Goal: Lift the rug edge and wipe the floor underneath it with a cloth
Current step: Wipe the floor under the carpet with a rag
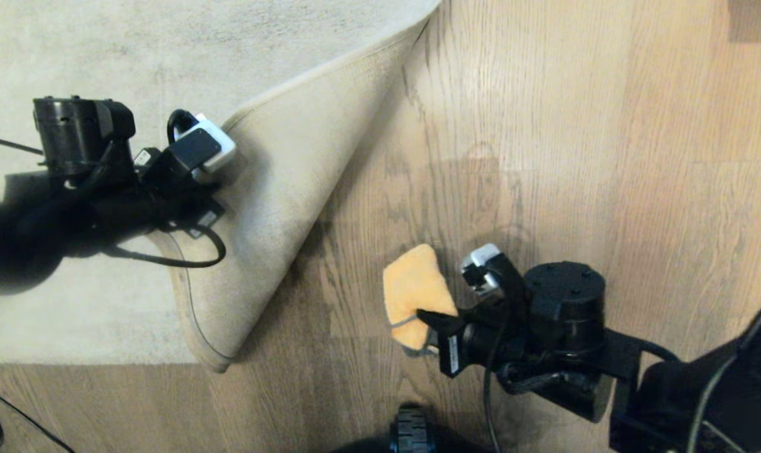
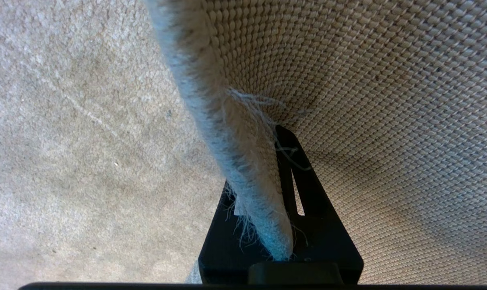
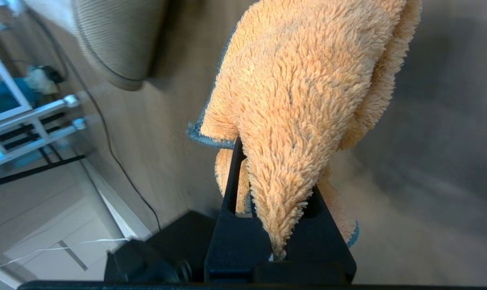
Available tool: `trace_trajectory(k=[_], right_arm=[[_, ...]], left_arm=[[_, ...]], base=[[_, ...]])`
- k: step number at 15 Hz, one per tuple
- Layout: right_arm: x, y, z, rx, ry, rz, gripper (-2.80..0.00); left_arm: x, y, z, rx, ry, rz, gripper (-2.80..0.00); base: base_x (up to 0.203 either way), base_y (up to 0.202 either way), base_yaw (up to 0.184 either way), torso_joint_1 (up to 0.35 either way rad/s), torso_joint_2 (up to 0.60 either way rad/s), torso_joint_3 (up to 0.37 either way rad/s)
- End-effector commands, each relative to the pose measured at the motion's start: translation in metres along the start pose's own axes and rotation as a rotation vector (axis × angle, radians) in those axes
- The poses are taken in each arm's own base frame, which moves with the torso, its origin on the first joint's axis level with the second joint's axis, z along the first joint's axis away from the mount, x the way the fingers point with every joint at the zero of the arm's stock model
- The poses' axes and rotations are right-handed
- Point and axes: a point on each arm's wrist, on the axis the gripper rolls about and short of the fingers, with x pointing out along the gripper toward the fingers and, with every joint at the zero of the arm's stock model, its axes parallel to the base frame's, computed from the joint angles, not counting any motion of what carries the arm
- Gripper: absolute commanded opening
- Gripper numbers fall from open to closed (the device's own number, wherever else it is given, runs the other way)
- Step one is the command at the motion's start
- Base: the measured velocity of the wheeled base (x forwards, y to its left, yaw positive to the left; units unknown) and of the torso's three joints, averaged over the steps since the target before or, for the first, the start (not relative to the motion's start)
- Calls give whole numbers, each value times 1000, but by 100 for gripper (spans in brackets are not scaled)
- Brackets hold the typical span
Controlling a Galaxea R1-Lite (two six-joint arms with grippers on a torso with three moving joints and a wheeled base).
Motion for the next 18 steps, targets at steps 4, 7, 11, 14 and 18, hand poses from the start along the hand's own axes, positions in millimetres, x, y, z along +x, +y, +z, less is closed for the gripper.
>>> trace_trajectory(k=[4,7,11,14,18], right_arm=[[87,19,-20,-8,-49,49,-280],[116,18,3,2,-156,44,-280],[126,-8,40,12,-266,-14,-280],[106,-21,73,15,-319,-49,-280],[65,-22,113,20,-381,-78,-280]], left_arm=[[1,-2,1,5,-1,-3,-280],[1,-5,-2,8,7,-13,-280],[0,-6,-3,9,11,-17,-280],[0,-7,-4,10,14,-20,-280],[1,-7,-5,10,16,-24,-280]], base=[[0,0,0,0,0,0],[0,0,0,0,0,0],[0,0,0,0,0,0],[0,0,0,0,0,0],[0,0,0,0,0,0]])
